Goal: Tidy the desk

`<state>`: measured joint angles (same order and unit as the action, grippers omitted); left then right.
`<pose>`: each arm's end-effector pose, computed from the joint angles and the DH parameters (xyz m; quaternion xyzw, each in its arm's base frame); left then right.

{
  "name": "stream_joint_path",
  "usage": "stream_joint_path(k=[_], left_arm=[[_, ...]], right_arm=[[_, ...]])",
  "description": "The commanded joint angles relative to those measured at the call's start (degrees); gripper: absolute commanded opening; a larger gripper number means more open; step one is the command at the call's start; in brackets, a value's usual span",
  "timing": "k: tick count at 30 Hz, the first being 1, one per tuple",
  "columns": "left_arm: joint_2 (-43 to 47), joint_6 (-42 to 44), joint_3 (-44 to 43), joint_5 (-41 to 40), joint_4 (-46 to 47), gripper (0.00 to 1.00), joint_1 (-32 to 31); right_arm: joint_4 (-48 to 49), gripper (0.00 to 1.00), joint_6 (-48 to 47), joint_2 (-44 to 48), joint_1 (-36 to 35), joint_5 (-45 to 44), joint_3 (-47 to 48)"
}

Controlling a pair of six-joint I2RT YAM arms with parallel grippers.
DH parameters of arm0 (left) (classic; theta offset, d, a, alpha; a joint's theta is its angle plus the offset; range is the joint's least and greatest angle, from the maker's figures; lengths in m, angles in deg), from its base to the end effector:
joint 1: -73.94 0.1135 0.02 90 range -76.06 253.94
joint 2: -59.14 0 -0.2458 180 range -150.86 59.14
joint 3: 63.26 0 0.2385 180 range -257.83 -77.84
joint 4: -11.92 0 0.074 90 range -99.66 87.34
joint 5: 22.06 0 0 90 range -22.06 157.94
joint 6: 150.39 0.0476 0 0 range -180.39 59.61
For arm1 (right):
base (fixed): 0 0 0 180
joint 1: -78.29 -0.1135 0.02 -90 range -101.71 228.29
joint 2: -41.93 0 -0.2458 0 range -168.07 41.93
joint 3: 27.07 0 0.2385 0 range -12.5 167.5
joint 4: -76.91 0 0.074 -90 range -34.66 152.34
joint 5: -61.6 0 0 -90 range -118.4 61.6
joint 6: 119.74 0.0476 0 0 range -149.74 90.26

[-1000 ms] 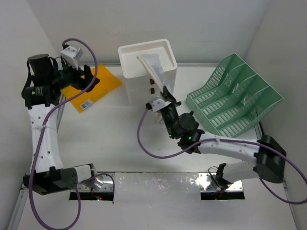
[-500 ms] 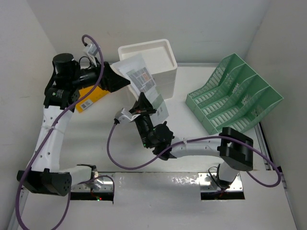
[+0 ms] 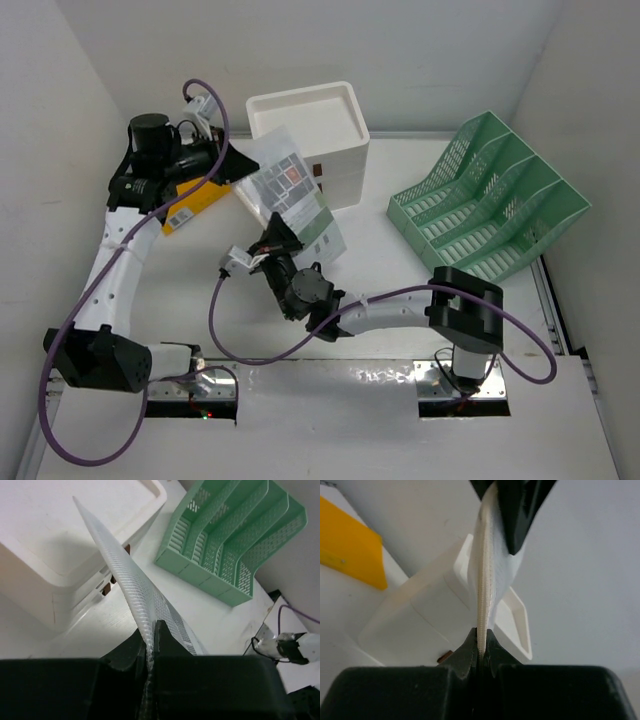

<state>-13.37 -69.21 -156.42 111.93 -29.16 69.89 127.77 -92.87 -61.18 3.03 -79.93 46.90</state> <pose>0.2677 -0.0521 0.3943 0.1818 0.7698 -0.3649 0.4912 0.1328 0.3583 0.2751 -0.3447 0.5158 -0.1638 0.7670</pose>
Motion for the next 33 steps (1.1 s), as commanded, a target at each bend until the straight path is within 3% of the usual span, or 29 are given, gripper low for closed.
stream_joint_path(k=[1,3,4,6,7,8,9,10,13,14,17,20,24,29,33], left_arm=[[0.5,7.0,0.2,2.9,-2.6,0.00,-0.6],[1.0,11.5,-0.2,3.6,-4.3,0.00,-0.7],[1.2,13.0,-0.6,3.7,-6.0,0.00,-0.7],[2.2,19.3,-2.1,2.5,-8.1,0.00,-0.8],[3.2,21.5,-2.5,1.5,-9.8,0.00,-0.9],[3.8,26.7,-2.9,-1.0,-10.5,0.00,-0.9],[4.3,29.6,-2.8,-2.0,-11.8,0.00,-0.9],[5.2,34.9,-2.8,-2.7,-12.6,0.00,-0.9],[6.3,43.2,-3.0,-0.7,-18.2,0.00,-1.0],[6.6,47.2,-2.7,1.5,-19.4,0.00,-1.0],[8.1,49.1,-1.8,3.8,-20.2,0.00,-1.0],[9.1,44.4,-0.5,2.8,-15.3,0.00,-1.0],[8.9,39.2,-0.5,-0.5,-10.6,0.00,-1.0],[8.6,43.3,-2.4,4.5,-15.1,0.00,-1.0],[9.3,47.3,-3.9,7.0,-20.1,0.00,-1.0]], right_arm=[[-4.0,0.00,6.6,2.6,-0.3,3.0,1.8],[-6.8,0.08,9.1,4.0,-0.3,4.0,0.9],[-11.2,0.33,12.0,5.9,-0.3,4.9,0.4],[-20.2,0.62,16.6,8.7,-0.3,11.5,-0.2],[-33.8,0.72,21.9,12.6,-0.3,15.3,0.0],[-41.6,0.83,24.2,14.8,0.3,25.8,1.7],[-48.4,0.87,26.5,18.6,1.0,31.0,3.2],[-60.2,0.89,31.3,20.2,3.2,35.3,5.1],[-76.2,0.93,37.0,24.8,8.4,51.5,12.4],[-78.9,0.93,38.2,27.2,13.3,60.6,15.4],[-88.0,0.94,38.4,29.1,20.6,68.7,21.5],[-96.5,0.95,35.2,27.5,21.2,71.8,27.3],[-96.9,0.95,36.1,27.1,21.3,78.2,28.3],[-93.8,0.95,40.0,27.4,21.4,80.5,30.9],[-102.3,0.95,37.6,21.2,22.4,77.0,40.0]])
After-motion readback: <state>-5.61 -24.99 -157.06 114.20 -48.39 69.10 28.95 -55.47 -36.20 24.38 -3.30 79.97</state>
